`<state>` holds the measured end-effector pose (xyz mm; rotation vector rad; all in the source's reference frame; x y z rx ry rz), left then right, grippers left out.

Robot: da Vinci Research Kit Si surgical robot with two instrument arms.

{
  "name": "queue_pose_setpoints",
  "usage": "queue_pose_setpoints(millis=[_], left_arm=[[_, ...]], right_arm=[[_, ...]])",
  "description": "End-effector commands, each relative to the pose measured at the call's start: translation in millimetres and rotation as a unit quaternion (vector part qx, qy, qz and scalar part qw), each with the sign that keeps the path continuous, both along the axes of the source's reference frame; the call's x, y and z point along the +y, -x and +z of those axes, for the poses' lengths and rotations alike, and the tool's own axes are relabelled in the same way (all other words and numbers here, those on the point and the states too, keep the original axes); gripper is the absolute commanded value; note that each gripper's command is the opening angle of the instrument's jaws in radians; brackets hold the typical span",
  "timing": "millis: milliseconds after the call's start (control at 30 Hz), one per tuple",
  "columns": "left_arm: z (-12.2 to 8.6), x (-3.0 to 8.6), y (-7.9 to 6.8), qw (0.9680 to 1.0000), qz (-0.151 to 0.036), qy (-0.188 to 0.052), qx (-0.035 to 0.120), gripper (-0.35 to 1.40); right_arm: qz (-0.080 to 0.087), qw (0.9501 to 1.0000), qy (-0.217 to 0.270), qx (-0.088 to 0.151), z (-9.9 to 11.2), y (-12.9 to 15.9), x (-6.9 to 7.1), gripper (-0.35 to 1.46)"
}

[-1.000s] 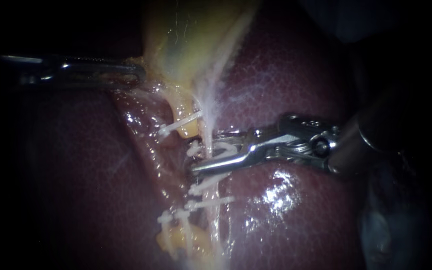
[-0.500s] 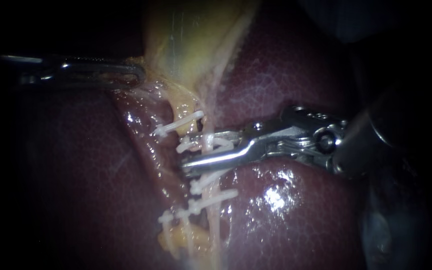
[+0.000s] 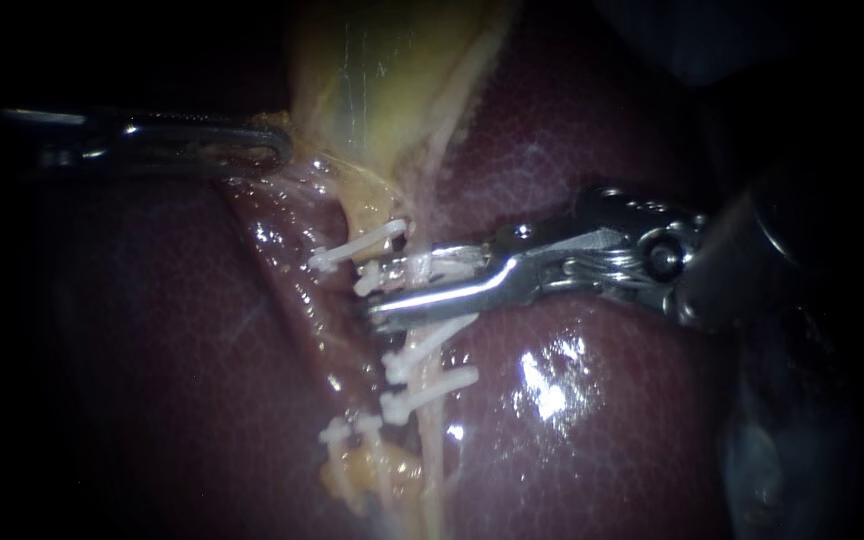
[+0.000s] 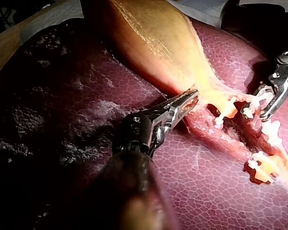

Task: Clipping third clip right tube

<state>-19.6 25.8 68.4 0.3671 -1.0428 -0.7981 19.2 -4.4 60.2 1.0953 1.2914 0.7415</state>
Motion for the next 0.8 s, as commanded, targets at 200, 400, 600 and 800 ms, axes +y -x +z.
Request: queue_pose_setpoints(millis=[200, 400, 600, 800], left_arm=[[0.0, 0.0, 0.0, 1.0, 0.0, 0.0, 0.0, -0.35], [0.0, 0.0, 0.1, 1.0, 0.0, 0.0, 0.0, -0.35], [0.0, 0.0, 0.1, 1.0, 0.0, 0.0, 0.0, -0.35], [0.0, 0.0, 0.1, 1.0, 0.0, 0.0, 0.0, -0.35]], right_arm=[[0.0, 0.9998, -0.021, -0.001, 0.3, 0.2, 0.2, -0.35], [0.0, 0.9996, -0.029, -0.007, 0.2, 0.3, 0.3, -0.35], [0.0, 0.9996, -0.028, -0.008, 0.3, 0.3, 0.2, -0.35], [-0.001, 0.9996, -0.028, -0.008, 0.4, 0.4, 0.3, -0.35]])
